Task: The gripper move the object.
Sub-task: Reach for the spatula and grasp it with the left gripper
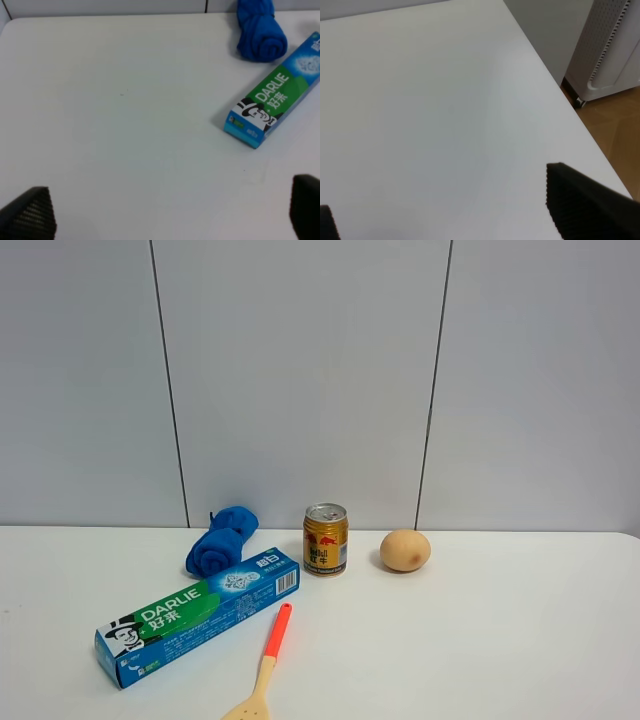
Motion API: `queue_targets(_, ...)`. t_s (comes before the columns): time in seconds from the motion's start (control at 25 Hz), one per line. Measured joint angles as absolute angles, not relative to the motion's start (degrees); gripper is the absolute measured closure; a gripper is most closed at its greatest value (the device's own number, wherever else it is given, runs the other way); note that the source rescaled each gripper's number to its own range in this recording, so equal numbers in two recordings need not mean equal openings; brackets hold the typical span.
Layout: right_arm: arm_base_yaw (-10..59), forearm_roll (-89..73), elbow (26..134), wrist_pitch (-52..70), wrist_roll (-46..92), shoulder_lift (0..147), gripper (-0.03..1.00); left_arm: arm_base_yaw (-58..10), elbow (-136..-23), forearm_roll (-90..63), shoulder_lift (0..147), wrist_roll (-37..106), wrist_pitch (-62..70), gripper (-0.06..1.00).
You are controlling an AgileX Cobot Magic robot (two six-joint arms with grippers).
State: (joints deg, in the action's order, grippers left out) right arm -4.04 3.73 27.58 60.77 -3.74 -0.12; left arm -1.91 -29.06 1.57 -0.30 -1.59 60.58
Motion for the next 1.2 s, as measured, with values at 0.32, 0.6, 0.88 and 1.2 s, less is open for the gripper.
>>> queue_targets(0.32,-4.04,3.73,27.58,60.77,-3.74,-0.12,-0.03,-1.91,-29.06,1.57,-0.3,-1.59,60.58,-0.01)
queue_targets(0.6,-4.04,3.73,27.58,60.77,-3.74,-0.12,-0.03,-1.91,-29.06,1.34,-0.3,-1.59,60.58,-0.01)
queue_targets(0.88,-4.04,3.73,27.58,60.77,-3.74,-0.12,-0.03,-1.91,-31.93,-1.25,0.68,3.09,60.15,-0.01)
queue_targets(1.2,-4.04,3.73,27.58,60.77,-3.74,-0.12,-0.03,-1.91,-48.83,-2.53,20.35,13.23,59.64,-0.01)
